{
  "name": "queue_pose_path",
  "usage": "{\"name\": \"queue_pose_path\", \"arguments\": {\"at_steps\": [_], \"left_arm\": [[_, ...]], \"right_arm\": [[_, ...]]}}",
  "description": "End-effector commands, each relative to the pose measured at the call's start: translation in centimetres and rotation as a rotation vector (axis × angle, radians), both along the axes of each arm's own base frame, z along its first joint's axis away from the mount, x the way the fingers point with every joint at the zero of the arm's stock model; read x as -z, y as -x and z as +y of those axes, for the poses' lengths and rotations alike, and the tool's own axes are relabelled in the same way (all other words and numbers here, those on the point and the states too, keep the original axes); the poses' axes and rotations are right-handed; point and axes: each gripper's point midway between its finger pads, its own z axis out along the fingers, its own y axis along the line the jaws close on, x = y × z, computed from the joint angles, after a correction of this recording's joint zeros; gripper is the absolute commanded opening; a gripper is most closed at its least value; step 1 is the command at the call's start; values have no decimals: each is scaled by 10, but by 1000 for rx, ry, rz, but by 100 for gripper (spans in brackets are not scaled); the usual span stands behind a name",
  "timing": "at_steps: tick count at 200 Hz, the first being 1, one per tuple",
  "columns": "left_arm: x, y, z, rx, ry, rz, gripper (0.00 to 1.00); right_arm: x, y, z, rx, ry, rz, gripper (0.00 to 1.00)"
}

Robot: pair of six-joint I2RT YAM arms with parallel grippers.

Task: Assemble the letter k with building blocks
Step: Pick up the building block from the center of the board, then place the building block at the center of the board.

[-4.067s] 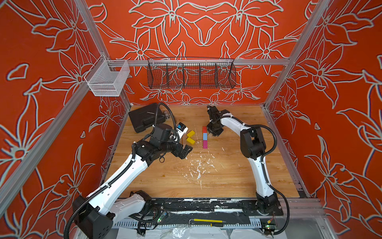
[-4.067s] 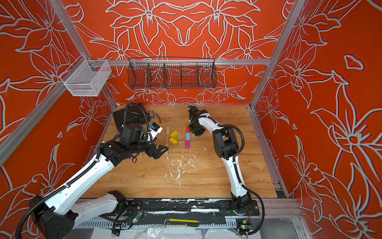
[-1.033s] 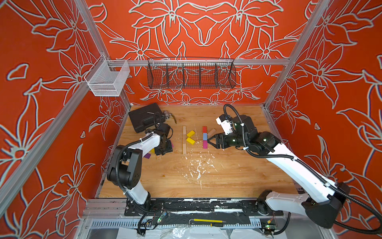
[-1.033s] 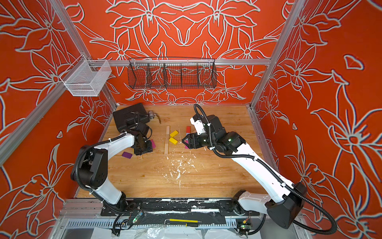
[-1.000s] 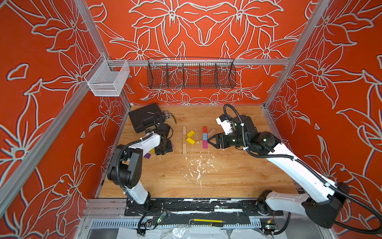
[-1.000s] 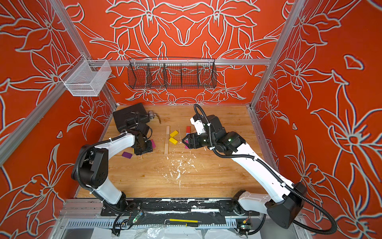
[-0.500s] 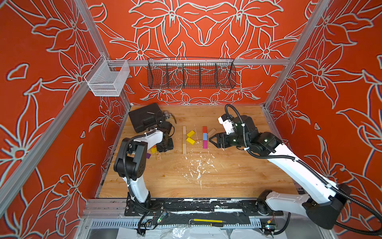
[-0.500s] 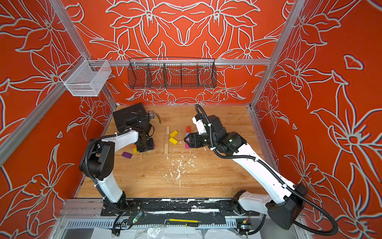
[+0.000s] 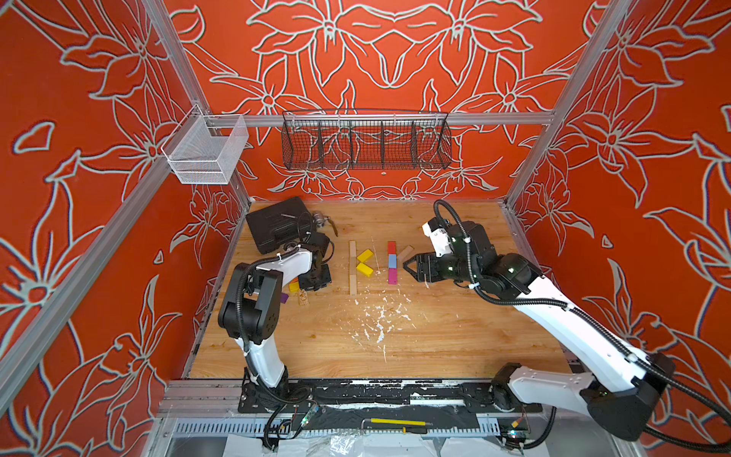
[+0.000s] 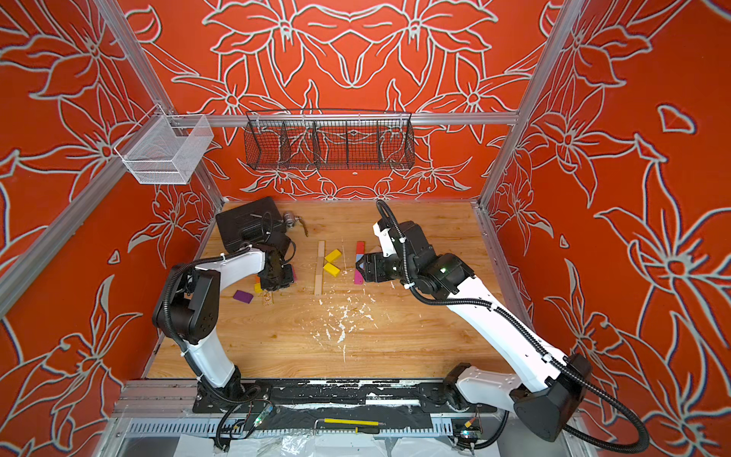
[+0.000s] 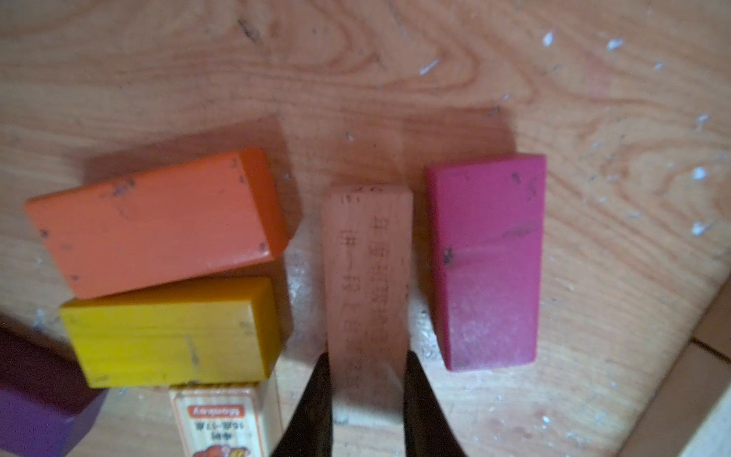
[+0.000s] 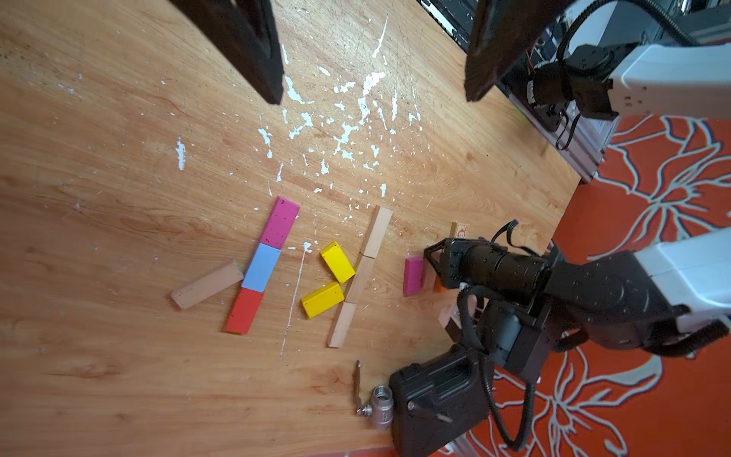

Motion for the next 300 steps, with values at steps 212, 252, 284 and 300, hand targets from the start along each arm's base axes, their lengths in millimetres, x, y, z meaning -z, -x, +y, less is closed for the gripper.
{"name": "queue_pose_path", "arguments": {"at_steps": [212, 252, 284, 300], "left_arm": [[-84, -1, -310, 588, 112, -224, 13], [-28, -13, -332, 621, 72, -118, 13], [0, -16, -343, 628, 81, -60, 13], [7, -16, -343, 625, 77, -53, 15]], "right_arm": [[76, -3, -134, 547, 1, 152, 81], [78, 2, -137, 562, -4, 158, 81], [82, 6, -137, 564, -7, 172, 81], [82, 8, -137, 565, -10, 175, 81]]}}
